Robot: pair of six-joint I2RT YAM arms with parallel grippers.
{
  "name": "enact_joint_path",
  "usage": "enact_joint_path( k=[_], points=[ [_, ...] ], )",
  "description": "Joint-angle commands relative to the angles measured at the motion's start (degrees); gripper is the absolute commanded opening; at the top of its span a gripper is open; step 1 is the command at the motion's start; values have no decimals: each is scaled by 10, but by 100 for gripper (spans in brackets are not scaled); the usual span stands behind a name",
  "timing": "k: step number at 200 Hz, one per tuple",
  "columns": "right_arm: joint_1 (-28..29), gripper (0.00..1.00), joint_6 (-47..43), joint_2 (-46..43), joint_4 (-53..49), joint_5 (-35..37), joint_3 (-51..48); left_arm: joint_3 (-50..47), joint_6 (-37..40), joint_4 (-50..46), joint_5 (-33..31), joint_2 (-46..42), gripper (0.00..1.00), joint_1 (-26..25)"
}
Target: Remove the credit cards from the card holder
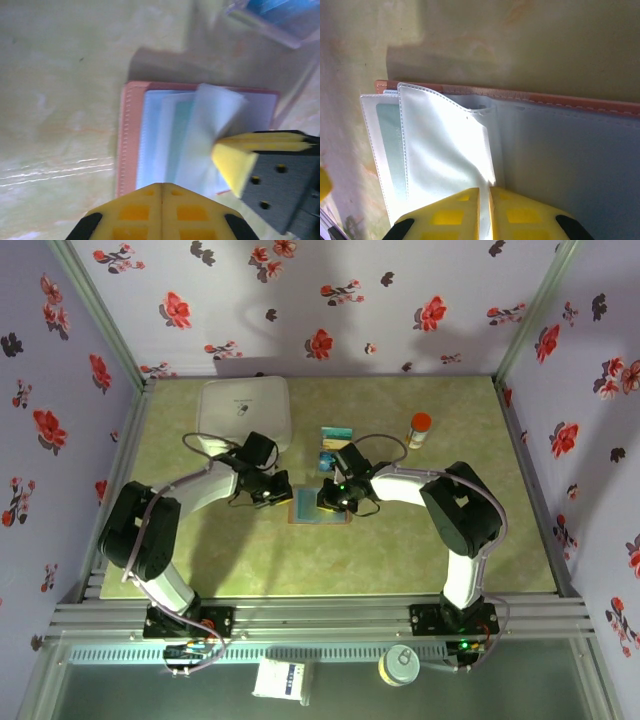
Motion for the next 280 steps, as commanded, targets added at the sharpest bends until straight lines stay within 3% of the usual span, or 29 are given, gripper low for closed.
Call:
enact_joint_path(
  k=[1, 43, 126, 280],
  points=[
    [-4, 15, 8, -12, 0, 3, -13, 17, -18, -9, 4, -10, 0, -14],
    [-4, 14, 8, -10, 5, 0, -17, 14, -37, 27, 29, 14, 0, -25],
    [-8, 13, 12, -5, 33, -21, -26, -5, -54, 79, 52, 51, 13, -26],
    [-19, 11, 20, -3, 59, -45, -41, -9, -50, 66, 12, 71, 24, -25]
  ],
)
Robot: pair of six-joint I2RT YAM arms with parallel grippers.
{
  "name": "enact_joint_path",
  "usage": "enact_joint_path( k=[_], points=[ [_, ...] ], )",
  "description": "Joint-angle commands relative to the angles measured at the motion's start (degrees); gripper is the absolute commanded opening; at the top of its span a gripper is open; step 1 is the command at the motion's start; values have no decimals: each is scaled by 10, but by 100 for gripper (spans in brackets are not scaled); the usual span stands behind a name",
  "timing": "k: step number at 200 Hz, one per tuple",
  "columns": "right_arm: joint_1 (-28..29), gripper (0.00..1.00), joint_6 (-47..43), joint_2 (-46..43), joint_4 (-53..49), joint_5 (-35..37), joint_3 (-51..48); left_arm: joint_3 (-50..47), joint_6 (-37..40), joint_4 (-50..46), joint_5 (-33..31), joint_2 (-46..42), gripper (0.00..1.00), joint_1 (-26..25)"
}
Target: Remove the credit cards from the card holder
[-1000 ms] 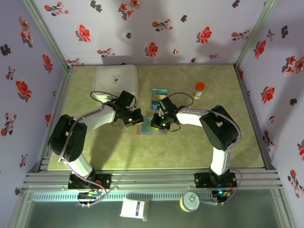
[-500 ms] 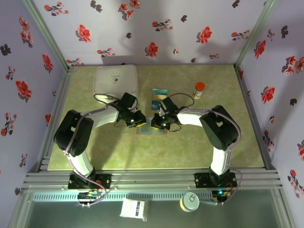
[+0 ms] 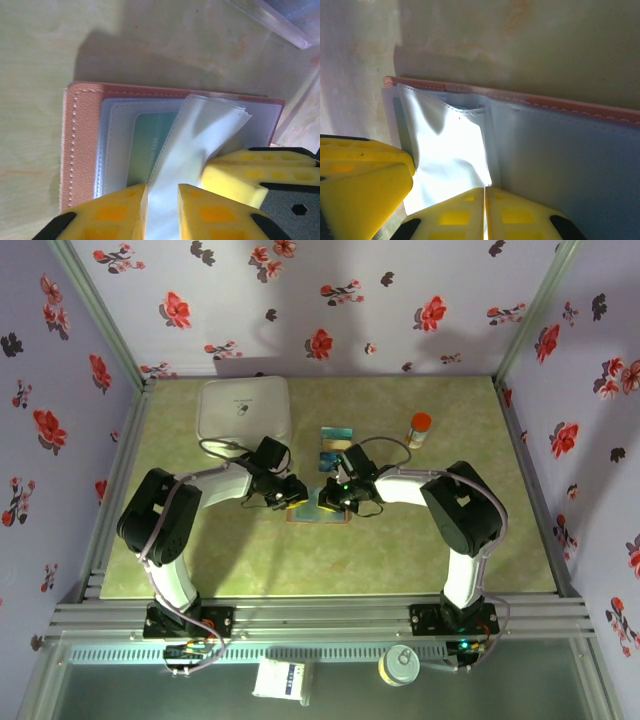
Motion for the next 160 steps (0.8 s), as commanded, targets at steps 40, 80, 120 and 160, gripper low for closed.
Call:
enact_joint_path(
  k=[40, 80, 120, 160],
  points=[
    [-4, 8, 9, 3, 9, -12, -16, -6, 0, -15, -17, -1, 26, -3],
    [-4, 8, 10, 3, 14, -16, -19, -13, -9, 21, 10, 2, 26, -3],
    [-5, 8, 10, -2, 15, -17, -20, -11, -14, 32, 26, 7, 22, -2],
    [-5, 9, 11, -16, 16, -16, -23, -8, -13, 27, 26, -3, 18, -2]
  ],
)
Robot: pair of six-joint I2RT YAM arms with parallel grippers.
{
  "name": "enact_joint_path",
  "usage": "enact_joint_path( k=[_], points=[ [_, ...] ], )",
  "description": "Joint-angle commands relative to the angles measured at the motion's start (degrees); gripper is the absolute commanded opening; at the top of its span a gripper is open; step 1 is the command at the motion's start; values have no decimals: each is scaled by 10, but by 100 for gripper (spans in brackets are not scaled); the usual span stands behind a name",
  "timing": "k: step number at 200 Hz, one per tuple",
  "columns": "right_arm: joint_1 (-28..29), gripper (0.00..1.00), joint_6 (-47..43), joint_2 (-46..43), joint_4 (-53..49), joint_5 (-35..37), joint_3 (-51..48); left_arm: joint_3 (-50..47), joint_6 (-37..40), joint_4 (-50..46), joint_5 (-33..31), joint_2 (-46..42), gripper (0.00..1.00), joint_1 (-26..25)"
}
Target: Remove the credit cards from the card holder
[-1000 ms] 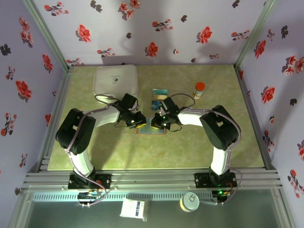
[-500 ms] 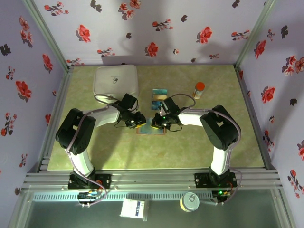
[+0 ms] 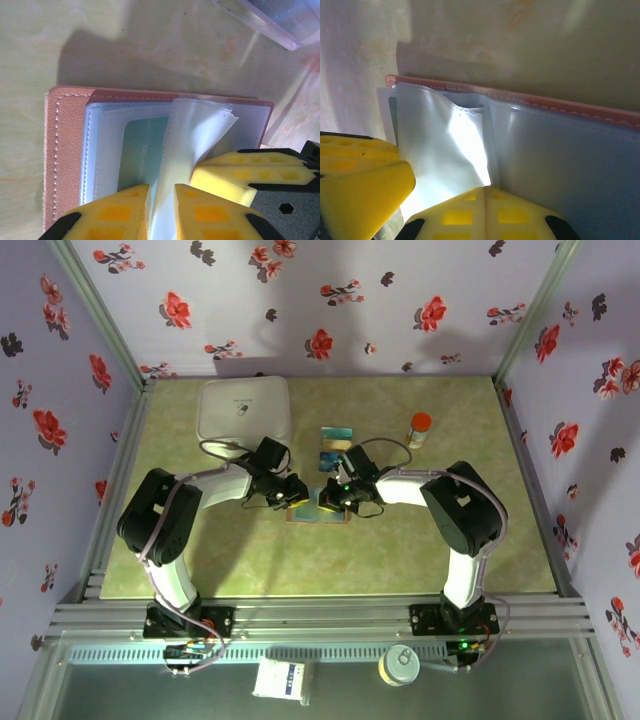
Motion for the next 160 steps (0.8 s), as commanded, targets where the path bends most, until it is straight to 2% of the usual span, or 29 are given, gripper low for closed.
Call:
enact_joint_path(
  k=[1, 73, 160],
  points=[
    [-3, 10, 9, -17, -6, -6, -11, -1, -6, 2, 12, -4, 18, -2],
    [-10, 14, -1, -83, -28, 22, -17, 13, -8, -17, 18, -35, 15, -3],
    [-32, 14, -3, -124, -38, 42, -45, 31, -27, -9, 26, -22, 15, -31]
  ],
)
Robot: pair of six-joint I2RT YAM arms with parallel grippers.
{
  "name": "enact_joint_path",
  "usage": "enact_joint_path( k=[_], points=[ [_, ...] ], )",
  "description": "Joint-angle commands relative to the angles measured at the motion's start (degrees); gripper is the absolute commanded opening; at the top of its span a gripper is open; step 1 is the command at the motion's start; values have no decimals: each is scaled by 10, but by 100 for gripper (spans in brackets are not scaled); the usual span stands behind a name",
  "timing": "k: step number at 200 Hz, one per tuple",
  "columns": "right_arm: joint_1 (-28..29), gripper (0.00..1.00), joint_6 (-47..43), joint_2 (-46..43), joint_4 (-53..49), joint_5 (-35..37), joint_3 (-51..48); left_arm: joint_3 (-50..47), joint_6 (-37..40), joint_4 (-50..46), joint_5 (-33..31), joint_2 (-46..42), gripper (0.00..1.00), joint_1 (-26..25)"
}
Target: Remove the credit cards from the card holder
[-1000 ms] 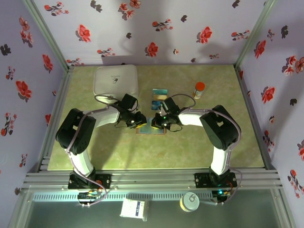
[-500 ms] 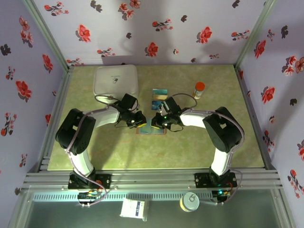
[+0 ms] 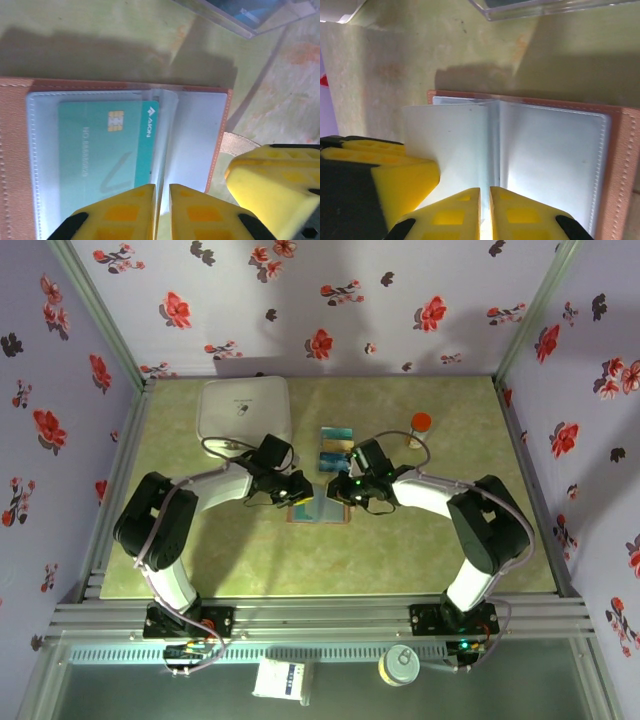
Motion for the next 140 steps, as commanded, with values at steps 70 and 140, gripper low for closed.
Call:
enact_joint_path(
  k=[70, 140],
  points=[
    [-15, 14, -5, -41, -25, 24, -19, 63, -5, -12, 10, 43, 16, -43],
    [-22, 14, -10, -68, -42, 35, -35, 114, 10, -36, 16, 77, 18, -56]
  ],
)
